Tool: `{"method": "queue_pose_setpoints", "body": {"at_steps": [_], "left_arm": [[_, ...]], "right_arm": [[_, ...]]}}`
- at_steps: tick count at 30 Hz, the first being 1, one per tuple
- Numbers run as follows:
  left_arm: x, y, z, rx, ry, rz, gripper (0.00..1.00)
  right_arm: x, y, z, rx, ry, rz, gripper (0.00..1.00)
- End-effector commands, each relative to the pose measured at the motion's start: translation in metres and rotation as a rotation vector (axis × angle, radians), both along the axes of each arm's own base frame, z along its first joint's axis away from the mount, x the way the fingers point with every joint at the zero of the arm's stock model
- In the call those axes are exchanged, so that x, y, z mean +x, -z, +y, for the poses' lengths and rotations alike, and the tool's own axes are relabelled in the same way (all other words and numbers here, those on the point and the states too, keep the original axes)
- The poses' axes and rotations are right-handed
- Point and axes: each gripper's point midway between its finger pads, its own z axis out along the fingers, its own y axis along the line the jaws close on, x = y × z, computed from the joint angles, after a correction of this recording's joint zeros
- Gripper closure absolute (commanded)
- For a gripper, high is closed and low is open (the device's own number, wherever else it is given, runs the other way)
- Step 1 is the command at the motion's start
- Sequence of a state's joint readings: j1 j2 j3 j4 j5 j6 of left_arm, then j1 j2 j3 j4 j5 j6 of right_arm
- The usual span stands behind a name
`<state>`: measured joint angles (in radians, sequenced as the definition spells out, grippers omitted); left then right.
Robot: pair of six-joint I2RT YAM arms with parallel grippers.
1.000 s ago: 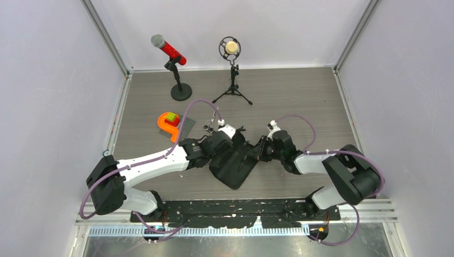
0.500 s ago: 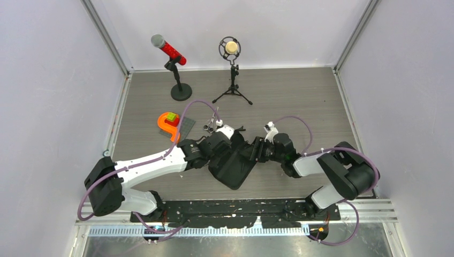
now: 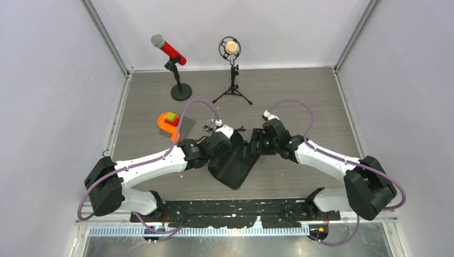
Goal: Sort the hair-cutting tools
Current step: Place the haircut tool in the hairdressing tool bag.
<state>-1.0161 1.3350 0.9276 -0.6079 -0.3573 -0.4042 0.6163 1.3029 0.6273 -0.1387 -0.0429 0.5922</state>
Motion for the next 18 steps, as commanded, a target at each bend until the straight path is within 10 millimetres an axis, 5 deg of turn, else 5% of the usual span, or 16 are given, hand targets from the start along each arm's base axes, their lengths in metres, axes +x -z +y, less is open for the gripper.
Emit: {"method": "queue_pose_setpoints", "body": {"at_steps": [1,7,18], "left_arm": [[0.005,-0.012,-0.006,-0.026,-0.021,-0.023,1.0],[0.005,-0.013,-0.008,-0.035,-0.017,-0.02,1.0],[0.004,-0.014,-0.007,-0.046,-0.02,-0.026,1.0]], "right_arm": [[0.001,-0.025,-0.01,-0.178,0.046,0.028,0.39],[0.008,-0.036,0.016,-0.209,0.045,0.056,0.42],[0.016,-0.009,0.042,-0.314,0.037,0.117,0.58]]}}
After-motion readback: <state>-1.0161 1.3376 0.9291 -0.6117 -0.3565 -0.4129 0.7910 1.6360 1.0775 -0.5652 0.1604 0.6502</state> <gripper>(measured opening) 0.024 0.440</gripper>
